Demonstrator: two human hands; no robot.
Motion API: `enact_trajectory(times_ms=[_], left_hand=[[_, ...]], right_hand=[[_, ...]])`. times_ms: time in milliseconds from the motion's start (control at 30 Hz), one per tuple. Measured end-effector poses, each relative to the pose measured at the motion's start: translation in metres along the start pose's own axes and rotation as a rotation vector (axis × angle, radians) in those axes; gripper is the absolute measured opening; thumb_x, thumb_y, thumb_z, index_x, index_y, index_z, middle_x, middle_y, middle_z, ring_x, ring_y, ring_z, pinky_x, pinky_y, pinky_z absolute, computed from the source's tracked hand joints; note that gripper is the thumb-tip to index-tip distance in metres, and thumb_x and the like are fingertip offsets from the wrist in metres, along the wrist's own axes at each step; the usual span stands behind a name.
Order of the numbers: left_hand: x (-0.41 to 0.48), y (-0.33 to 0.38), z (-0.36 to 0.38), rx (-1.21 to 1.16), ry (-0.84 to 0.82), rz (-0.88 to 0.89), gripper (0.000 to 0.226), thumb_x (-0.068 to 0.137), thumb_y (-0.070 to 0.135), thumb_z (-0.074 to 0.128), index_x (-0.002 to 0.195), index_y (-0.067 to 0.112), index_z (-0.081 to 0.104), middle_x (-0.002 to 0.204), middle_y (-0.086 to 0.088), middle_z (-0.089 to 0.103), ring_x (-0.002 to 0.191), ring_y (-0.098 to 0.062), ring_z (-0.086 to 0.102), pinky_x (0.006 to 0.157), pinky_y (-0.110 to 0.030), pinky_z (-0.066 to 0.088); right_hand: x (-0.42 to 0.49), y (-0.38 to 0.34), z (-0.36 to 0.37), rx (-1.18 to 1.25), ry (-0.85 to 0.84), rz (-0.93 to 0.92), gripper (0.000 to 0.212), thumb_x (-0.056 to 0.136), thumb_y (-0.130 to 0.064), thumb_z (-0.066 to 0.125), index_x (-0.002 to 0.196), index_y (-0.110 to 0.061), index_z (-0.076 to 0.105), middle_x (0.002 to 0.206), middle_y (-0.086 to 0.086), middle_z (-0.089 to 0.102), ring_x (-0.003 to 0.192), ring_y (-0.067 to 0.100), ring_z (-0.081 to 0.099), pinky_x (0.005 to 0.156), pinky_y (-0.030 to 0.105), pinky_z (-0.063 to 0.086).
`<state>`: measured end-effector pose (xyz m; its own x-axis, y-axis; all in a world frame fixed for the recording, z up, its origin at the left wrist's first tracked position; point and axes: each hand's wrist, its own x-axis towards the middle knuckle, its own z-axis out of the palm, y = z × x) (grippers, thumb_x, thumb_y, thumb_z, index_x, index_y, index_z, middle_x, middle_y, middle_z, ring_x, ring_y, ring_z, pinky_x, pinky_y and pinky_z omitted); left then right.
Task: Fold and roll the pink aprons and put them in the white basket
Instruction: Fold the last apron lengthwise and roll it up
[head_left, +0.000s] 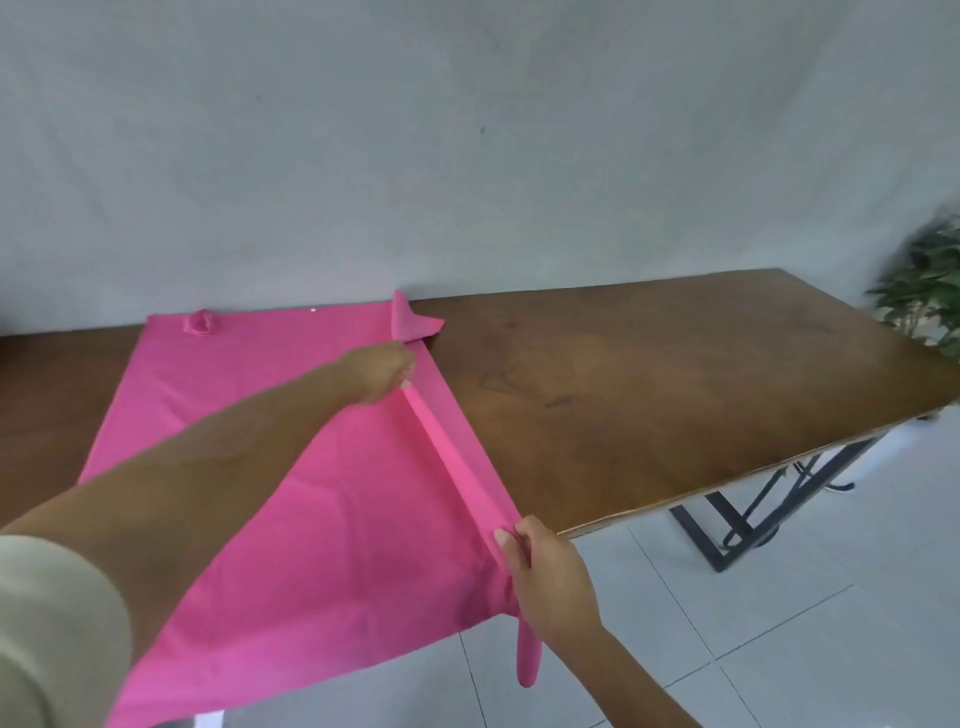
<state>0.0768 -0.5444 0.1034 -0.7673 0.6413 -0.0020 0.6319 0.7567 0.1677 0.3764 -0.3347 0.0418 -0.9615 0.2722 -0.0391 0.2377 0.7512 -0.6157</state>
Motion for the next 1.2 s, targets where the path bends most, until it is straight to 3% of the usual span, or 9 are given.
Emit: enact_trajectory(times_ms=[100,233,533,633,800,867,967,1067,1200], left_hand=[[-0.028,-0.013,-0.002,0.004,0.008,-0.035,0.020,0.092,-0.003,0.049,0.088,0.017,0.051,0.097,-0.005,0.054,0.083,-0.023,0.050,0.070,-0.031,0.042],[-0.060,-0.031,-0.011,-0.008,0.044,-0.062,0.021,0.092,-0.002,0.049,0.087,0.017,0.052,0.099,-0.005,0.056,0.086,-0.026,0.054,0.077,-0.036,0.048],[-0.120,-0.082,-0.048,0.000,0.086,-0.082,0.027,0.088,-0.005,0.052,0.084,0.021,0.054,0.097,-0.004,0.059,0.084,-0.025,0.056,0.070,-0.032,0.042],[-0.142,-0.098,-0.061,0.021,0.091,-0.081,0.023,0.089,-0.007,0.052,0.089,0.014,0.061,0.098,-0.004,0.060,0.088,-0.026,0.059,0.081,-0.038,0.050],[-0.178,-0.132,-0.074,0.083,0.113,-0.118,0.029,0.088,-0.009,0.054,0.086,0.019,0.062,0.089,0.010,0.056,0.088,-0.019,0.054,0.106,-0.054,0.037],[-0.194,-0.144,-0.081,0.067,0.098,-0.096,0.026,0.088,-0.008,0.054,0.087,0.016,0.063,0.093,0.006,0.059,0.089,-0.021,0.056,0.104,-0.048,0.039],[-0.217,-0.152,-0.095,0.074,0.075,-0.065,0.019,0.091,-0.002,0.055,0.089,0.014,0.065,0.102,-0.002,0.063,0.095,-0.025,0.060,0.084,-0.030,0.041],[-0.239,-0.162,-0.105,0.084,0.051,-0.063,0.019,0.092,0.004,0.054,0.086,0.020,0.062,0.104,0.002,0.060,0.102,-0.024,0.060,0.088,-0.034,0.046],[-0.265,-0.177,-0.114,0.105,0.048,-0.051,0.022,0.092,0.009,0.053,0.079,0.026,0.054,0.106,0.002,0.059,0.107,-0.027,0.061,0.094,-0.045,0.050]], right_hand=[[-0.012,-0.010,0.010,0.005,-0.014,-0.054,0.032,0.103,-0.047,0.044,0.077,-0.030,0.042,0.065,-0.008,0.051,0.061,0.007,0.051,0.055,0.023,0.038],[-0.026,-0.029,0.024,0.037,-0.018,-0.122,0.037,0.103,-0.046,0.046,0.074,-0.025,0.040,0.061,-0.005,0.043,0.056,0.011,0.042,0.053,0.025,0.033],[-0.060,-0.098,0.061,0.153,-0.037,-0.267,0.037,0.101,-0.041,0.052,0.074,-0.019,0.040,0.062,-0.003,0.042,0.057,0.012,0.037,0.054,0.028,0.031],[-0.075,-0.123,0.078,0.187,-0.049,-0.284,0.038,0.101,-0.042,0.052,0.074,-0.020,0.038,0.062,-0.003,0.040,0.056,0.012,0.034,0.054,0.030,0.029],[-0.101,-0.166,0.103,0.229,-0.052,-0.321,0.035,0.101,-0.041,0.052,0.075,-0.021,0.040,0.062,-0.003,0.042,0.057,0.012,0.036,0.053,0.028,0.029],[-0.110,-0.183,0.113,0.249,-0.060,-0.330,0.033,0.102,-0.039,0.052,0.075,-0.021,0.043,0.061,-0.004,0.042,0.057,0.011,0.038,0.053,0.028,0.030],[-0.126,-0.209,0.129,0.267,-0.043,-0.343,0.032,0.102,-0.036,0.052,0.075,-0.022,0.042,0.061,-0.004,0.043,0.057,0.011,0.038,0.054,0.032,0.035],[-0.141,-0.233,0.144,0.262,-0.025,-0.362,0.031,0.102,-0.036,0.050,0.076,-0.023,0.042,0.063,-0.002,0.045,0.058,0.012,0.039,0.058,0.040,0.039],[-0.156,-0.260,0.163,0.241,-0.043,-0.393,0.027,0.102,-0.030,0.050,0.077,-0.024,0.042,0.061,-0.004,0.042,0.058,0.013,0.039,0.058,0.038,0.038]])
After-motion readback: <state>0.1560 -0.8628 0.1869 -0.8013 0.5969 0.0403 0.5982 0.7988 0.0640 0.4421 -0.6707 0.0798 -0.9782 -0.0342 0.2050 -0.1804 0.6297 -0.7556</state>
